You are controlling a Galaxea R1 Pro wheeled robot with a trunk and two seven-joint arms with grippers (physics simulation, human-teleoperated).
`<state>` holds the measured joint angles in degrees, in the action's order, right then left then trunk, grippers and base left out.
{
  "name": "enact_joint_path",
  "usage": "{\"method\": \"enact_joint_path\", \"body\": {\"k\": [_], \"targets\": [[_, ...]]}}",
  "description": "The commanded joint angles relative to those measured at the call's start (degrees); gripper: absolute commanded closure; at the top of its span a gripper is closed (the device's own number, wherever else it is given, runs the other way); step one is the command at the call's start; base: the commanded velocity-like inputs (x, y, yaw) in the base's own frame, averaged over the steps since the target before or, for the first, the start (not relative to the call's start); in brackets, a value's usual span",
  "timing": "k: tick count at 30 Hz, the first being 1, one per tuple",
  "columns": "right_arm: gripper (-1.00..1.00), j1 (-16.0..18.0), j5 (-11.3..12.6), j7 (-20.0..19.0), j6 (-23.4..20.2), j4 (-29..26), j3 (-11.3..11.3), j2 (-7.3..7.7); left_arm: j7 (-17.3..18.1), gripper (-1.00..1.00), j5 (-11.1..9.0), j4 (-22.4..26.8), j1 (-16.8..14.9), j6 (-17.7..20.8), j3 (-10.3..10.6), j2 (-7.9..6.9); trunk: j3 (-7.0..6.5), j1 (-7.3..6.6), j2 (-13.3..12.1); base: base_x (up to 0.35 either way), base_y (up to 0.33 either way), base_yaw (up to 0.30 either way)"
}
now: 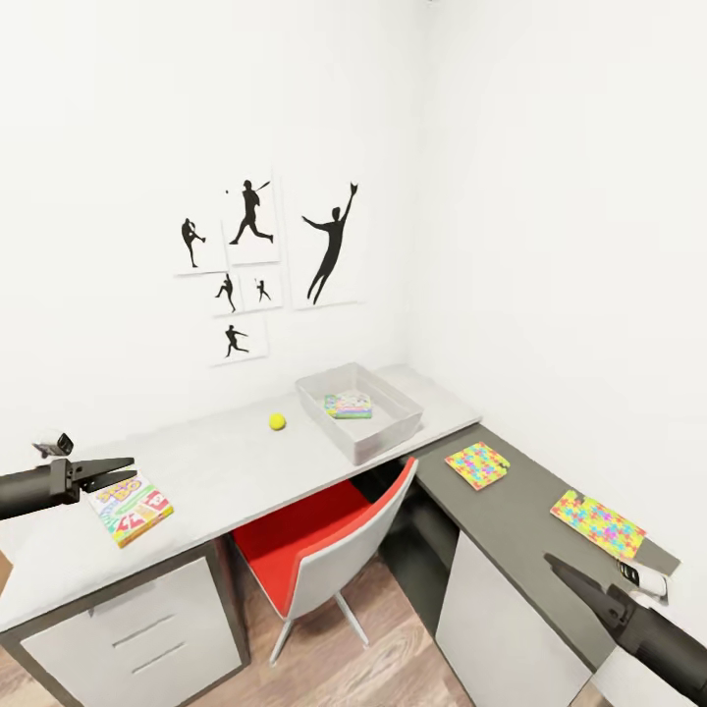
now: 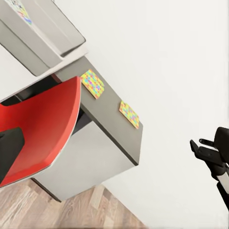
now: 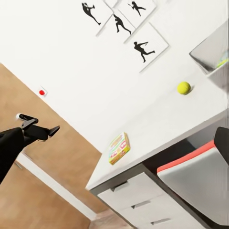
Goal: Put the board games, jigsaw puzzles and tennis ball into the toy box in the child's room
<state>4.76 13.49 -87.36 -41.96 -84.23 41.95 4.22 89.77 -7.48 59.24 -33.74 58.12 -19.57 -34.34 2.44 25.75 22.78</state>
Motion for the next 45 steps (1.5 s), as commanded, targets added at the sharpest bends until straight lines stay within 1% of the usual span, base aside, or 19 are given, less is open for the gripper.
{"method": "enact_joint_path", "body": {"k": [1,10,33,45], "targets": [[-1.00,0.07,0.04,-0.18,-0.62,0.00,0.05,-0.01,0.23,-1.00,0.01,0.00,-0.02,0.60,-0.01,-0.03,0.14,0.03,0.13,-0.039,0.143,-0.281],[-1.00,0.07,0.14,-0.18,-0.67,0.03,0.09,-0.01,0.23,-1.00,0.01,0.00,-0.01,0.53,-0.01,-0.03,0.14,0.03,0.13,-0.015,0.064,-0.281],[-1.00,0.07,0.17,-0.11,-0.80,0.03,0.15,-0.01,0.23,-1.00,0.01,0.01,-0.01,0.42,-0.03,-0.01,0.14,0.03,0.13,-0.002,0.004,-0.281],[-1.00,0.07,0.16,-0.09,-0.95,0.03,0.21,0.01,0.23,-1.00,0.01,-0.01,-0.01,0.40,-0.03,0.06,0.14,0.03,0.13,-0.087,0.023,-0.281]]}}
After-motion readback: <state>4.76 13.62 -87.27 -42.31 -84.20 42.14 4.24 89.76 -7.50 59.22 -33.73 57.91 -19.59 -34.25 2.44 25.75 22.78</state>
